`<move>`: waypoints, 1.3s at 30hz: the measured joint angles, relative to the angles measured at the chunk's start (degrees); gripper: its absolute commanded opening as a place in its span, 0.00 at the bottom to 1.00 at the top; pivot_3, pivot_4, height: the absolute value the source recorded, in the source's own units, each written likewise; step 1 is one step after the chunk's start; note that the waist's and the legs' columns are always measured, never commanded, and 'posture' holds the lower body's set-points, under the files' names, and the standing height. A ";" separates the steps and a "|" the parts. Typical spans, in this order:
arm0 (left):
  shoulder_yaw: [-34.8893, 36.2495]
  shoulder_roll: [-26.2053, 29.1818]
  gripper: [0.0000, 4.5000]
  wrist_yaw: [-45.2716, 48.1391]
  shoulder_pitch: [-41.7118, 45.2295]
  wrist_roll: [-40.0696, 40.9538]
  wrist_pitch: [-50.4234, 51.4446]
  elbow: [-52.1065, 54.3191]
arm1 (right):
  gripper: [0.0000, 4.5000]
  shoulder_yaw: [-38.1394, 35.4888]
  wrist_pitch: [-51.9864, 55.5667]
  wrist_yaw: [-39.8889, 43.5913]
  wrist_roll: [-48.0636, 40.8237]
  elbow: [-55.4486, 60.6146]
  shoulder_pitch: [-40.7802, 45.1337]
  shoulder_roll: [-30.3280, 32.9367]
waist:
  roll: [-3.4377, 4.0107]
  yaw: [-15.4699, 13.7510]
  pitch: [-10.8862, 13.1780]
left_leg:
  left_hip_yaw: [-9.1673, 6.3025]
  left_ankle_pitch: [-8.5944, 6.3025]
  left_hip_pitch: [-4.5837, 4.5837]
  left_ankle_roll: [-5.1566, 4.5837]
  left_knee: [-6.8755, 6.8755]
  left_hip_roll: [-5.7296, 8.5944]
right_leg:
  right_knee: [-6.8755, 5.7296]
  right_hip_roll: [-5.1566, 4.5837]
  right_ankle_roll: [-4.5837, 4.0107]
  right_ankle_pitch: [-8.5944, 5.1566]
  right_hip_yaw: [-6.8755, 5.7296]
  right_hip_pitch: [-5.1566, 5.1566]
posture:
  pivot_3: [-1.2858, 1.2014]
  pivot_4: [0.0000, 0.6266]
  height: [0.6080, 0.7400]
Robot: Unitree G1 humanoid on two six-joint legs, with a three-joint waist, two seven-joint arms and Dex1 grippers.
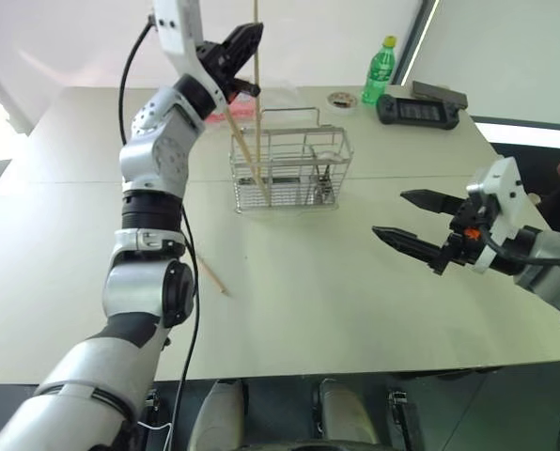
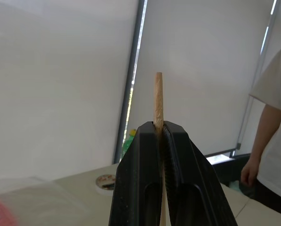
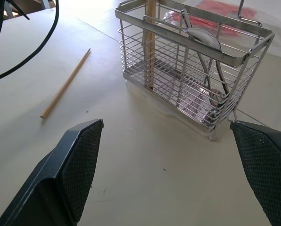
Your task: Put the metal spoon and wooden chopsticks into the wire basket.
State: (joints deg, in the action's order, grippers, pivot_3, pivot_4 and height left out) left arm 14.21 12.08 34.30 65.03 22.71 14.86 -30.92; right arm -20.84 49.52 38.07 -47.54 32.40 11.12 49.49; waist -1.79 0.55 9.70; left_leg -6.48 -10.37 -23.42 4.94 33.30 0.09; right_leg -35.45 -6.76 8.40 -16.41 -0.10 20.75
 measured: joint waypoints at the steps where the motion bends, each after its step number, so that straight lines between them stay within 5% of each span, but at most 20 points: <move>1: 0.00 -0.24 0.22 -0.25 -1.24 0.41 0.56 1.12 | 1.00 0.05 0.04 -0.05 -0.03 -0.09 0.30 0.00 | 0.00 0.02 0.00 | 0.00 0.00 0.00 0.00 0.01 0.00 | 0.01 0.00 0.00 0.00 0.00 0.00 | 0.52 0.24 0.86; 8: 0.24 -1.20 1.00 -2.77 -4.16 2.86 4.20 6.12 | 1.00 0.24 0.08 -0.08 -0.12 -0.79 1.76 0.00 | -0.01 0.04 0.00 | 0.00 0.00 -0.02 0.00 0.00 0.00 | 0.06 0.00 0.00 0.01 0.00 0.00 | 0.52 0.24 0.86; 16: 1.26 6.77 1.00 -3.21 -5.25 7.86 13.45 15.58 | 1.00 1.45 0.09 0.27 0.02 -1.88 2.89 0.03 | 0.02 0.38 0.01 | 0.00 0.00 0.01 0.00 -0.02 0.00 | 0.04 0.01 0.00 0.01 0.01 0.02 | 0.52 0.24 0.86; 23: -2.24 33.41 1.00 18.73 -9.99 9.89 20.14 22.19 | 1.00 2.37 0.03 0.85 0.18 -3.39 3.32 0.03 | 0.08 0.31 0.02 | 0.02 -0.01 -0.01 0.01 -0.13 -0.01 | 0.11 0.01 -0.05 -0.01 0.02 0.07 | 0.52 0.24 0.86; 27: -9.24 42.09 1.00 35.63 -12.67 7.88 18.48 22.26 | 1.00 3.13 -0.35 1.36 0.92 -4.67 3.76 -0.02 | 0.11 -0.60 0.04 | 0.06 -0.02 -0.02 0.03 -0.08 -0.01 | 0.35 -0.03 -0.44 -0.09 0.01 -0.02 | 0.52 0.24 0.86; 34: -22.24 43.85 1.00 54.80 -19.84 -1.36 0.44 23.73 | 1.00 4.17 -0.76 1.22 1.28 -5.31 4.24 -0.97 | 0.24 -0.91 0.09 | 0.12 -0.01 -0.18 0.01 -0.19 -0.03 | 0.34 -0.04 -0.50 -0.10 0.06 0.22 | 0.52 0.24 0.86; 39: -28.53 41.29 1.00 57.90 -20.85 -5.85 -14.28 21.53 | 1.00 3.97 -0.57 0.62 1.15 -4.91 3.90 -0.97 | 0.23 -1.01 0.09 | 0.12 0.00 -0.33 -0.02 -0.16 -0.05 | 0.28 -0.01 -0.47 -0.09 0.06 0.35 | 0.52 0.24 0.86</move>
State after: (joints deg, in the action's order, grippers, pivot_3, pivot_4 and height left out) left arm -14.32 53.37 92.19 44.19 16.86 0.59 -9.39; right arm -16.86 48.95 38.69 -46.39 27.49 15.02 48.53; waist -1.56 -0.46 9.79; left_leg -6.35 -10.37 -23.74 4.93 33.14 0.05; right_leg -35.17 -6.77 7.93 -16.50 -0.04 21.10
